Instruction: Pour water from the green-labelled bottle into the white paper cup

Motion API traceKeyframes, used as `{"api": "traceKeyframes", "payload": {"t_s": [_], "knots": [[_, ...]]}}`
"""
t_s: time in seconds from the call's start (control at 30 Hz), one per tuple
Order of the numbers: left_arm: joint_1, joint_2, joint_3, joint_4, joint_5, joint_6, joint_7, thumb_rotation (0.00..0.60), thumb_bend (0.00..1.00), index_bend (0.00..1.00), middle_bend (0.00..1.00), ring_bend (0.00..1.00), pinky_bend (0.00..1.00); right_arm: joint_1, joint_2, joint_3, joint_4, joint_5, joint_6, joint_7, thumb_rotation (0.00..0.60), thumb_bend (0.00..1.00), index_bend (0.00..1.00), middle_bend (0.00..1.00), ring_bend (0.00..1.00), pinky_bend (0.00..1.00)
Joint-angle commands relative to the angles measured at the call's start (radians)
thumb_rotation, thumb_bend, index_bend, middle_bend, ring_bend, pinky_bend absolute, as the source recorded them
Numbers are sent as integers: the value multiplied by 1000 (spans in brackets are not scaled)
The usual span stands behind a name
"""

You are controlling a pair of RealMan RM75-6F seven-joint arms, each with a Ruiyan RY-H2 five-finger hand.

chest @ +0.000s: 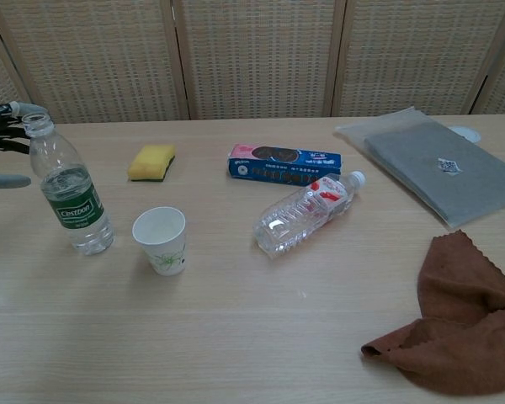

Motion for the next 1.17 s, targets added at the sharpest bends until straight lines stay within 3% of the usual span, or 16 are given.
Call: {"api": "traceKeyframes", "payload": {"t_s": [0.03, 0.17, 0.27, 0.33, 0.43, 0.6, 0.8, 1.0, 1.17], "knots": [[17, 31, 6, -24, -1, 10, -8, 600, 152, 71, 47, 102, 126, -1, 2, -3, -4, -6, 3, -1, 600, 0, 0, 0, 0, 0], [37, 76, 14, -50, -2, 20, -40, 600, 126, 9, 2, 35, 59, -4, 5, -5, -13, -14, 12, -1, 600, 0, 0, 0, 0, 0], [55, 130, 25, -75, 6, 37, -64, 600, 37, 0, 0, 0, 1, -8, 9, -6, -20, -19, 18, 2, 600, 0, 0, 0, 0, 0], [90, 208, 45, -78, 14, 67, 72, 600, 0, 0, 0, 0, 0, -12, 16, -5, -26, -23, 26, 15, 600, 0, 0, 0, 0, 0], [136, 267, 18, -158, -23, 124, 318, 600, 0, 0, 0, 0, 0, -14, 22, -5, -29, -27, 30, 25, 600, 0, 0, 0, 0, 0], [221, 384, -32, -447, -106, 217, 731, 600, 0, 0, 0, 0, 0, -17, 28, -4, -32, -39, 41, 37, 600, 0, 0, 0, 0, 0], [289, 454, -58, -740, -170, 286, 1031, 600, 0, 0, 0, 0, 0, -24, 32, -3, -29, -49, 61, 22, 600, 0, 0, 0, 0, 0], [350, 489, -49, -920, -178, 343, 1200, 600, 0, 0, 0, 0, 0, -33, 50, -14, -53, -86, 87, 10, 600, 0, 0, 0, 0, 0], [375, 484, -53, -972, -194, 336, 1213, 600, 0, 0, 0, 0, 0, -45, 63, -23, -71, -118, 114, 20, 600, 0, 0, 0, 0, 0]]}}
